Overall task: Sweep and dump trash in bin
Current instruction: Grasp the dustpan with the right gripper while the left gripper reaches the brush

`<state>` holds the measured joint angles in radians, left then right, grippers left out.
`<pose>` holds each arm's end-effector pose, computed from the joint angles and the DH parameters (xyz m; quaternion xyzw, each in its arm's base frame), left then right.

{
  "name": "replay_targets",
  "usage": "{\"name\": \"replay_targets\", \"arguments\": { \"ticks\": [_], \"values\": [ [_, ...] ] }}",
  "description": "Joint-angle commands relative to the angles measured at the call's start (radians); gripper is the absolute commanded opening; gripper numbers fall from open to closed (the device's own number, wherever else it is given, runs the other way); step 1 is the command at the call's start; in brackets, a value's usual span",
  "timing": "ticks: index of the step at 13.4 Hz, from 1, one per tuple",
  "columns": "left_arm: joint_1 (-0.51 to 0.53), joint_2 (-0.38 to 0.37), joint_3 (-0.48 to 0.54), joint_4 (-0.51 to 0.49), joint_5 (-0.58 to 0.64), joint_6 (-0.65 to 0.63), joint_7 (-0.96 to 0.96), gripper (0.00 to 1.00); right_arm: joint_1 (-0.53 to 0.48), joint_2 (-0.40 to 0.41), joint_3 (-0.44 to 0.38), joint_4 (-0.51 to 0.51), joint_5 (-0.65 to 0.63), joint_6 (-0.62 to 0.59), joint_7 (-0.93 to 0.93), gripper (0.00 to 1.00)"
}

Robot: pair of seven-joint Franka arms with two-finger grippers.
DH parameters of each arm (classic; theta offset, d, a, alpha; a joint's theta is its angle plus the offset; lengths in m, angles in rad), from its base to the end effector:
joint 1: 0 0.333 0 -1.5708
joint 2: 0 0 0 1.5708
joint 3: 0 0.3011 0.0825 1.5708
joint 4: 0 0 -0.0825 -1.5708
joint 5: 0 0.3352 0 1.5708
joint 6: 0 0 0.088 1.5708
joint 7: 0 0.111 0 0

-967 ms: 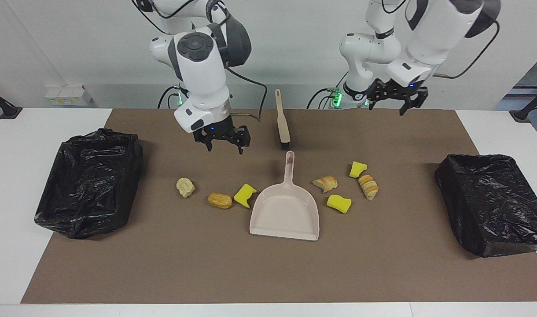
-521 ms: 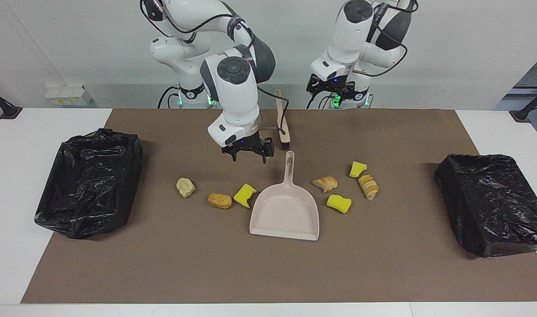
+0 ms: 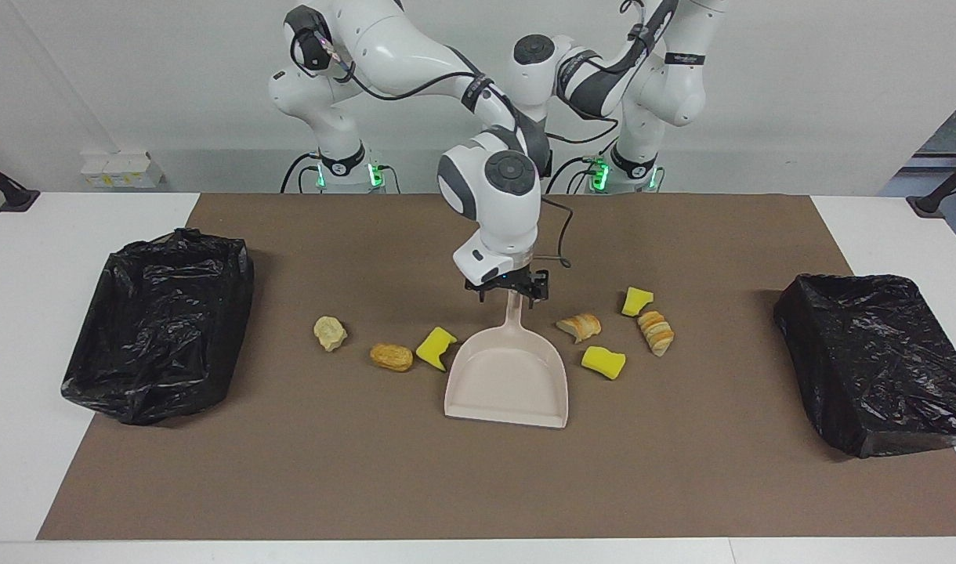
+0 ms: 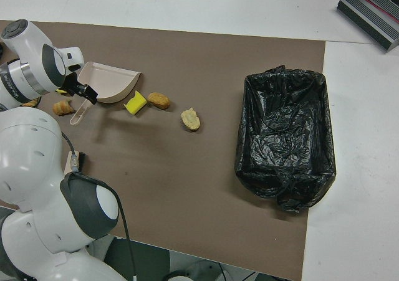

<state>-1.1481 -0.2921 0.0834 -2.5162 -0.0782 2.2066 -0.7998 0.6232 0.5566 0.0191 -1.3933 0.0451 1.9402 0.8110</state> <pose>0.1889 -0.3467 0.3941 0.9929 -0.1105 -0.0404 0.0181 0.5264 0.3948 0.3860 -0.9952 0.0938 0.0209 0.0163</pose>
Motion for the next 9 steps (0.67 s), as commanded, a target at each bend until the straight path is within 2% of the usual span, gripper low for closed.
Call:
{"name": "replay_targets", "arguments": {
  "ticks": [1,3,4,5,6,8,9],
  "values": [
    [-0.085,0.068,0.019,-0.021,-0.002,0.112,-0.077,1.0,0.024,0.045,0.001,0.042,-0.051,0.002,0.025,1.0],
    [-0.091,0.076,0.018,-0.021,-0.002,0.137,-0.098,1.0,0.046,0.045,-0.001,0.033,-0.074,0.003,0.034,1.0],
    [-0.091,0.077,0.018,-0.021,-0.002,0.134,-0.096,1.0,0.046,0.043,0.001,0.021,-0.088,0.002,0.034,0.96],
    [-0.09,0.076,0.018,-0.021,-0.003,0.125,-0.098,0.86,0.047,0.042,0.001,0.001,-0.096,0.005,0.031,0.73],
    [-0.09,0.074,0.018,-0.023,-0.002,0.122,-0.098,0.77,0.044,0.037,0.001,-0.013,-0.096,0.009,0.031,0.47],
    [-0.09,0.074,0.018,-0.024,-0.002,0.108,-0.096,0.65,0.04,0.022,0.002,-0.044,-0.094,0.014,0.013,0.15],
    [-0.091,0.074,0.016,-0.024,-0.003,0.107,-0.096,0.64,0.041,0.007,0.001,-0.08,-0.096,0.041,-0.012,0.07]
  ]
}}
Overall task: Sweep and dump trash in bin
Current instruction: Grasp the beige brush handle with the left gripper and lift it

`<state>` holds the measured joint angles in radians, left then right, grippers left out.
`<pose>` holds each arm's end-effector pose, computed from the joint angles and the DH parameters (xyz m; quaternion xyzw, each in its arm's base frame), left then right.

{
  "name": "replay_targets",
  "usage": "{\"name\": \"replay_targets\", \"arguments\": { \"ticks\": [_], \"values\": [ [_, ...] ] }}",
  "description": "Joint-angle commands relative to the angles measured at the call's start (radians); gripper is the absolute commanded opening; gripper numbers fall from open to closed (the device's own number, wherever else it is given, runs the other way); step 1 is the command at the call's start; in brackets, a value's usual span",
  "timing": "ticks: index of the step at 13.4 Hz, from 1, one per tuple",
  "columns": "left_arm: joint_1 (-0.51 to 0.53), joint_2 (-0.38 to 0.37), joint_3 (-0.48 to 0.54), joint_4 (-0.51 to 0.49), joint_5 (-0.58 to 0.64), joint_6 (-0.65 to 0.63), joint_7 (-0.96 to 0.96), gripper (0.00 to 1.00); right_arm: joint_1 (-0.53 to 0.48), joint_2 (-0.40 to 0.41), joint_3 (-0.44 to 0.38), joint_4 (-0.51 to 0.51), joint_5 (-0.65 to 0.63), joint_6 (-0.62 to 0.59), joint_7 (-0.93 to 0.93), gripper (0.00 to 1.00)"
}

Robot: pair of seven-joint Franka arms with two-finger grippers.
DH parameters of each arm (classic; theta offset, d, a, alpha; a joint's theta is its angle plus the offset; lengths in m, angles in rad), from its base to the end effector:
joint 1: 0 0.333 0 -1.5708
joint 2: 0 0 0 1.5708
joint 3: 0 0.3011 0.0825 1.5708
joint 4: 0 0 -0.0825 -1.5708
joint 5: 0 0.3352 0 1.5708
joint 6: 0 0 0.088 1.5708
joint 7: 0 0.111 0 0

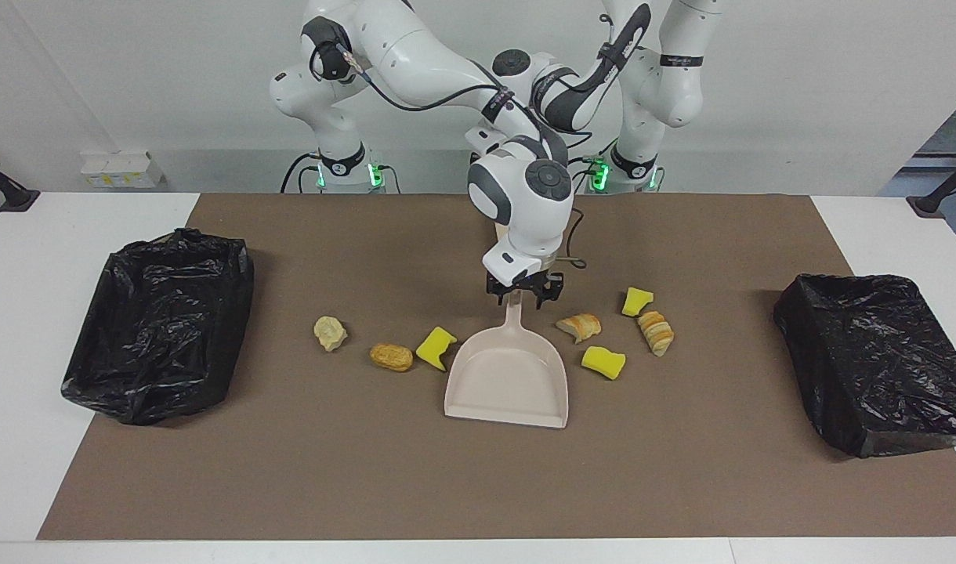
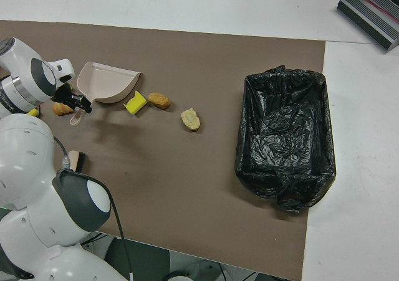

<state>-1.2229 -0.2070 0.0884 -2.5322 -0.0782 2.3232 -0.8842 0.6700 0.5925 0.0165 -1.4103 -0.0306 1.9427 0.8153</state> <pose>0.1705 -0.3701 0.3638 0.9944 -0.0991 -0.0327 0.0186 0.5106 0.4130 0.3552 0.9977 -0.0596 -0.0155 0.0274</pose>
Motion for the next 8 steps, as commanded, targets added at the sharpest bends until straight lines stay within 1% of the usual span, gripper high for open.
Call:
{"name": "replay_targets", "arguments": {
  "ticks": [1,2,3,4,5,6,7,8],
  "values": [
    [-0.017,-0.011,0.011,-0.013,-0.003,-0.018,-0.012,0.58,-0.006,-0.034,0.005,-0.071,-0.021,0.05,-0.027,0.0],
    [-0.017,-0.012,0.011,-0.013,-0.003,-0.034,-0.01,0.53,-0.004,-0.034,0.0,-0.064,-0.025,0.044,-0.04,0.0],
    [-0.017,-0.017,0.011,-0.013,-0.003,-0.06,-0.006,0.39,-0.009,-0.039,-0.001,-0.061,-0.032,0.044,-0.059,0.0],
    [-0.015,-0.019,0.011,-0.013,-0.003,-0.089,-0.004,0.3,-0.015,-0.055,-0.003,-0.061,-0.034,0.045,-0.08,0.0],
    [-0.017,-0.02,0.011,-0.011,-0.003,-0.106,-0.002,0.13,-0.03,-0.068,-0.004,-0.059,-0.035,0.045,-0.108,0.0],
    [-0.015,-0.019,0.013,-0.008,-0.003,-0.119,-0.001,0.02,-0.046,-0.079,-0.003,-0.059,-0.035,0.05,-0.132,0.0],
    [-0.012,-0.02,0.016,-0.002,-0.005,-0.151,0.01,0.0,-0.058,-0.094,-0.004,-0.059,-0.035,0.055,-0.163,0.0],
    [0.002,-0.028,0.022,0.012,-0.005,-0.201,0.011,0.0,-0.072,-0.108,-0.004,-0.059,-0.035,0.056,-0.213,0.0]
  ]
}}
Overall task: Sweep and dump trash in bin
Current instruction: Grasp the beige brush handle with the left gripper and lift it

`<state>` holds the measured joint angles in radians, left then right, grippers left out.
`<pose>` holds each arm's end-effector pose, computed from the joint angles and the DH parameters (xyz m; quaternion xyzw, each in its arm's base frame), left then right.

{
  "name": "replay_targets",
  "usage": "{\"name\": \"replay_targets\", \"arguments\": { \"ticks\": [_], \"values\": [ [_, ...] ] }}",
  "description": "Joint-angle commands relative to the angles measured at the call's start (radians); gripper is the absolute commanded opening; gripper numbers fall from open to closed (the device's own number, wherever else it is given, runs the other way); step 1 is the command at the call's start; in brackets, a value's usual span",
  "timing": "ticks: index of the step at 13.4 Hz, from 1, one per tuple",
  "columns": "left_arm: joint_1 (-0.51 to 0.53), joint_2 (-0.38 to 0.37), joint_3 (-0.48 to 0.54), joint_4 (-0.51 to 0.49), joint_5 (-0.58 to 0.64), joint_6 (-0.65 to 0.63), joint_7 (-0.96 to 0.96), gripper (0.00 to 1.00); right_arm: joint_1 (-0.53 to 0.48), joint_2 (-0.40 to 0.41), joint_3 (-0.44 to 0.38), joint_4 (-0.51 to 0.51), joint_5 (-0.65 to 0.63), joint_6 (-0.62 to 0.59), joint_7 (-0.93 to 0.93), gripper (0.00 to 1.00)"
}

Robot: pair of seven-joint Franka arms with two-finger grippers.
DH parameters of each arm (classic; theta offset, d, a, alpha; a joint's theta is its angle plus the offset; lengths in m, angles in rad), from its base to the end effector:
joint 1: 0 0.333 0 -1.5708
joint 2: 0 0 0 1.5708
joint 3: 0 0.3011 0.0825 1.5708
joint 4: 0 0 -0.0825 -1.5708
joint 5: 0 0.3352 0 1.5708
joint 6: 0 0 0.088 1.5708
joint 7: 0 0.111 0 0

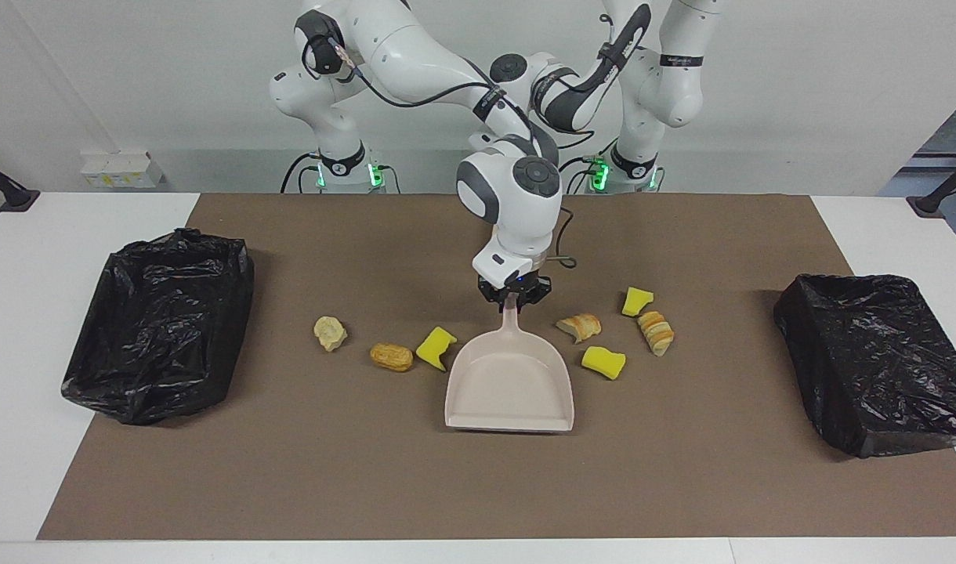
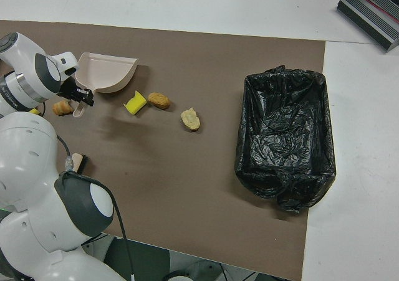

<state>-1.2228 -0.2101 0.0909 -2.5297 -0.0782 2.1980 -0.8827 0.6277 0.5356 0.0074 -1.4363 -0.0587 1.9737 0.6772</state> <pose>0.1642 -0.3577 0.3559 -0.9922 0.1008 0.0662 0.0308 0.5291 0.3839 0.3842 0.9996 -0.0101 0.0160 0.0193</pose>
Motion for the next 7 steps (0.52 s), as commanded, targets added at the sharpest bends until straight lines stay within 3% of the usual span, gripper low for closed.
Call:
{"name": "replay_targets", "arguments": {
  "ticks": [1,4,7],
  "values": [
    [0.04,-0.029,0.024,0.04,-0.005,-0.133,0.013,0.0,-0.061,-0.068,0.006,-0.038,-0.001,0.024,-0.161,0.0],
    [0.254,-0.049,0.024,0.135,-0.003,-0.282,0.236,0.0,-0.152,-0.112,0.008,-0.046,0.008,-0.006,-0.463,0.0],
    [0.463,-0.058,0.026,0.207,-0.003,-0.34,0.451,0.0,-0.221,-0.126,0.008,-0.046,0.008,-0.102,-0.842,0.0]
  ]
}}
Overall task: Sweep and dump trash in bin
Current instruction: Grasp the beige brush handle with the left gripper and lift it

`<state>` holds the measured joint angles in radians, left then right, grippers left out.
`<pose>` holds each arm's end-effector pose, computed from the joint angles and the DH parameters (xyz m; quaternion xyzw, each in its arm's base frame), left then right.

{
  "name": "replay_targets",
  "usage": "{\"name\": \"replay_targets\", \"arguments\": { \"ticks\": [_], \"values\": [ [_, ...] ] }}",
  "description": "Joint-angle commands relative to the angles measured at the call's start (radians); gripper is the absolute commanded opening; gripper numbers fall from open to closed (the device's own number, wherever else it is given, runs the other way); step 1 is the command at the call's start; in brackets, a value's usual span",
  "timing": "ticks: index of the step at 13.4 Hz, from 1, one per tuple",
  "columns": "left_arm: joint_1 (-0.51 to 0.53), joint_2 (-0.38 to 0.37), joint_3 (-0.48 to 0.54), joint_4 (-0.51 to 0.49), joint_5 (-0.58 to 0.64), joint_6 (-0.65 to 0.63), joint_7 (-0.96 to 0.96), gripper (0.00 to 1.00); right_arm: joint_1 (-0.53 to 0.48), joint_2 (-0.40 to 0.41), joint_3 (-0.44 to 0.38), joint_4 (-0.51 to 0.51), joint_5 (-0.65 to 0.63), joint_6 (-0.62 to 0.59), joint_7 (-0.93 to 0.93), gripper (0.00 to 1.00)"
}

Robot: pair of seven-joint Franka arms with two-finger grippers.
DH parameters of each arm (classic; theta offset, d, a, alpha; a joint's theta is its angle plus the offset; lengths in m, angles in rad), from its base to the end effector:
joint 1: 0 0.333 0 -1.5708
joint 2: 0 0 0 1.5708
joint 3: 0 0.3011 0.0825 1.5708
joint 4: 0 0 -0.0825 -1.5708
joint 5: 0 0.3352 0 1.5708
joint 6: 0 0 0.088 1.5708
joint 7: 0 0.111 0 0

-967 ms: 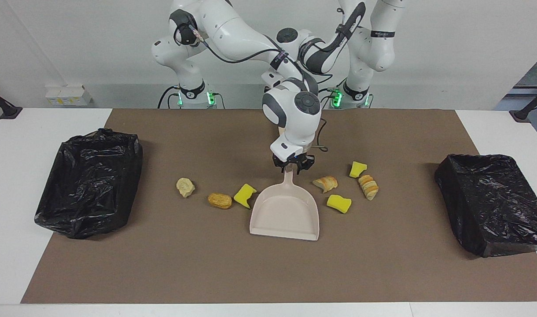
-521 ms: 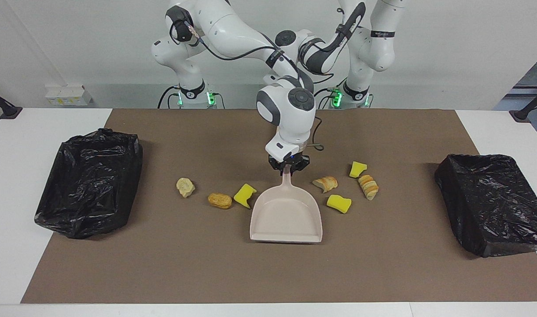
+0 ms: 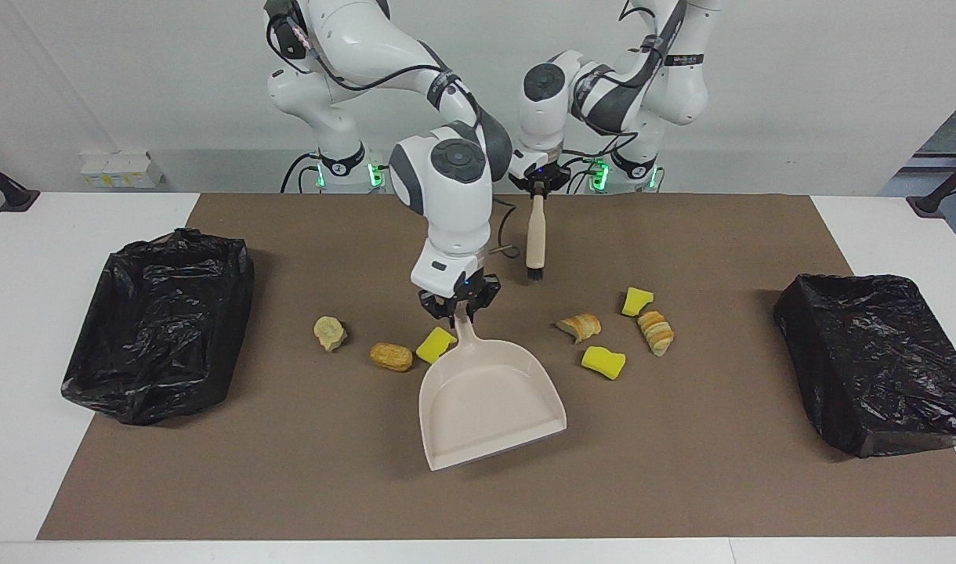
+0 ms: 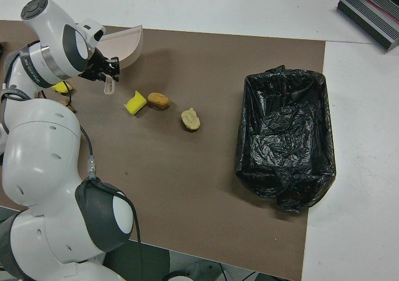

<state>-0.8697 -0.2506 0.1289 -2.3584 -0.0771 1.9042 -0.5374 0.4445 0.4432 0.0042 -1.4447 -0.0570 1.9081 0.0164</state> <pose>0.2916 -0.2731 0.4176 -0.9895 0.0882 0.1127 0.0208 0.5770 0.2725 0.4344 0.9744 0.2231 0.0158 0.0231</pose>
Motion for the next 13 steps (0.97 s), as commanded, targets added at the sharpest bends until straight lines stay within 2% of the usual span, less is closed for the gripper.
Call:
{"name": "replay_targets", "arguments": {
  "ticks": [1,5,8,11,13],
  "values": [
    [0.183,-0.019,-0.012,0.051,-0.004,-0.051,0.2,0.0,-0.064,-0.037,0.013,-0.039,0.006,-0.072,-0.285,0.0],
    [0.476,0.01,-0.012,0.053,-0.003,-0.022,0.517,0.0,-0.102,-0.041,0.008,-0.065,-0.012,-0.071,-0.681,0.0],
    [0.648,0.014,-0.012,0.051,0.0,-0.024,0.585,0.0,-0.113,-0.093,0.011,-0.192,-0.035,0.063,-1.008,0.0],
    [0.689,0.049,-0.012,0.036,0.002,-0.019,0.562,0.0,-0.069,-0.11,0.011,-0.204,-0.081,0.037,-1.124,0.0],
    [0.686,0.082,-0.014,0.016,0.002,0.015,0.49,0.0,-0.017,-0.107,0.01,-0.204,-0.13,0.034,-1.118,0.0]
  ]
}}
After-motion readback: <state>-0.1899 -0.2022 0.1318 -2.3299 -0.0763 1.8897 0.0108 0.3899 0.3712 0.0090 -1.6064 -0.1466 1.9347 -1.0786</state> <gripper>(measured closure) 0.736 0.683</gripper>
